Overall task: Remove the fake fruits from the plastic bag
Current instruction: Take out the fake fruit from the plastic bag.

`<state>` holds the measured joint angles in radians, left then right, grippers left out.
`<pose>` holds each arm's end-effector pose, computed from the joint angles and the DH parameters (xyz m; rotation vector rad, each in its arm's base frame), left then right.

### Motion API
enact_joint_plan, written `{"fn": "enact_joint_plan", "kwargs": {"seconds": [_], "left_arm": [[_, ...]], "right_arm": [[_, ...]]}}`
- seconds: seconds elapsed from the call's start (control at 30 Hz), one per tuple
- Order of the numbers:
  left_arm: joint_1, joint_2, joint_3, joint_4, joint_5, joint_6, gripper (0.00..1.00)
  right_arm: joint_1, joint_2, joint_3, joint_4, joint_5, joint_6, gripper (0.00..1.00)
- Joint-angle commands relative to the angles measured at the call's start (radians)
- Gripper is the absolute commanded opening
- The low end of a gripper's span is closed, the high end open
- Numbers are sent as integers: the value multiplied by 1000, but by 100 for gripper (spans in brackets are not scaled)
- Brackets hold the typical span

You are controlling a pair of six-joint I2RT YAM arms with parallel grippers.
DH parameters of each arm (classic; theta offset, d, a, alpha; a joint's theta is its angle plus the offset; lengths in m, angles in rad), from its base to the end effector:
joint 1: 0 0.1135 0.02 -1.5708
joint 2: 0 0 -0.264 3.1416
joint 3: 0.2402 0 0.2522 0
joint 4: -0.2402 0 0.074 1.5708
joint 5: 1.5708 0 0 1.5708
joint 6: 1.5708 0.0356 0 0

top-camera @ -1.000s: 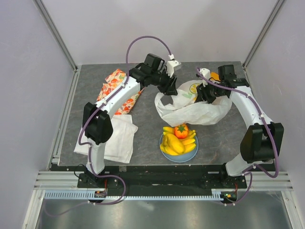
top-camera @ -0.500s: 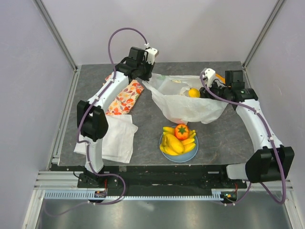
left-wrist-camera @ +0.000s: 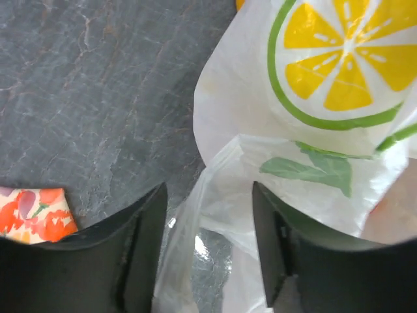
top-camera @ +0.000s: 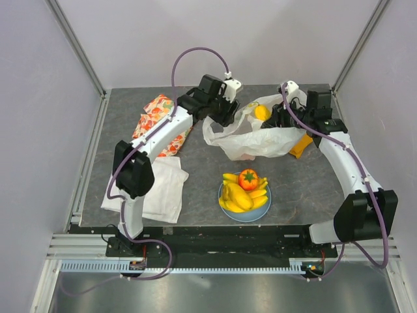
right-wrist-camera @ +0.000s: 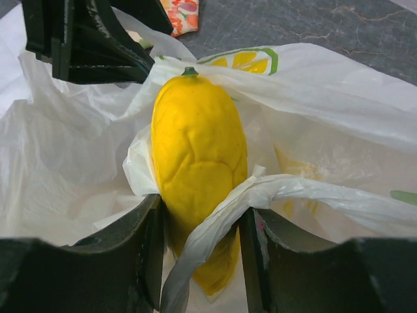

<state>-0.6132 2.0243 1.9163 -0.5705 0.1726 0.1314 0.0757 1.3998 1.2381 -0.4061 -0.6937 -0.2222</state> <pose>0.3813 -0.2758 0.3156 0.9152 2.0847 -0.4507 0.3094 0.0463 0.3389 -0.6951 1.9367 0.6466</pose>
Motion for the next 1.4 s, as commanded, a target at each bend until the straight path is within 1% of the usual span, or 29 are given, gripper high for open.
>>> {"fn": "enact_joint_plan", "kwargs": {"seconds": [0.0, 0.03, 0.07, 0.13, 0.17, 0.27, 0.33, 0.37, 0.43, 0.47, 0.53, 0.87, 1.0, 1.07, 1.2, 1.37], "left_arm": [[46, -151, 95, 40, -76, -24, 67], [53, -177, 107, 40, -53, -27, 66], [59, -220, 121, 41, 76, -23, 61], [76, -254, 128, 29, 285, -12, 59], [76, -263, 130, 12, 418, -44, 64], [60, -274, 93, 17, 612, -148, 78], [41, -269, 57, 20, 634, -162, 79], [32, -260, 29, 30, 684, -194, 80], [26, -225, 7, 49, 735, -245, 80], [18, -217, -17, 61, 735, -274, 80], [10, -179, -25, 73, 708, -283, 80], [6, 14, 49, 124, 637, -371, 87], [4, 54, 66, 150, 621, -401, 89], [6, 65, 75, 152, 593, -406, 89], [7, 88, 89, 179, 605, -435, 89], [6, 129, 116, 196, 587, -450, 87]], "right_arm": [[1, 27, 20, 75, -20, 64, 0], [-1, 39, 21, 69, -14, 66, 0], [1, 45, 24, 61, -12, 64, 0], [1, 59, 32, 50, -18, 66, 0], [2, 62, 32, 53, -20, 67, 0], [3, 71, 34, 52, -12, 60, 0], [6, 71, 26, 52, -10, 52, 0], [6, 71, 21, 53, -10, 40, 0], [6, 65, 5, 52, -10, 31, 0], [6, 64, -2, 50, -10, 24, 0], [6, 61, -17, 47, -15, 7, 0], [9, 107, -40, 47, -70, -48, 0], [15, 116, -43, 32, -90, -77, 0], [19, 120, -40, 12, -96, -104, 0], [27, 140, -28, -25, -101, -143, 1], [35, 140, -26, -40, -104, -147, 0]]}}
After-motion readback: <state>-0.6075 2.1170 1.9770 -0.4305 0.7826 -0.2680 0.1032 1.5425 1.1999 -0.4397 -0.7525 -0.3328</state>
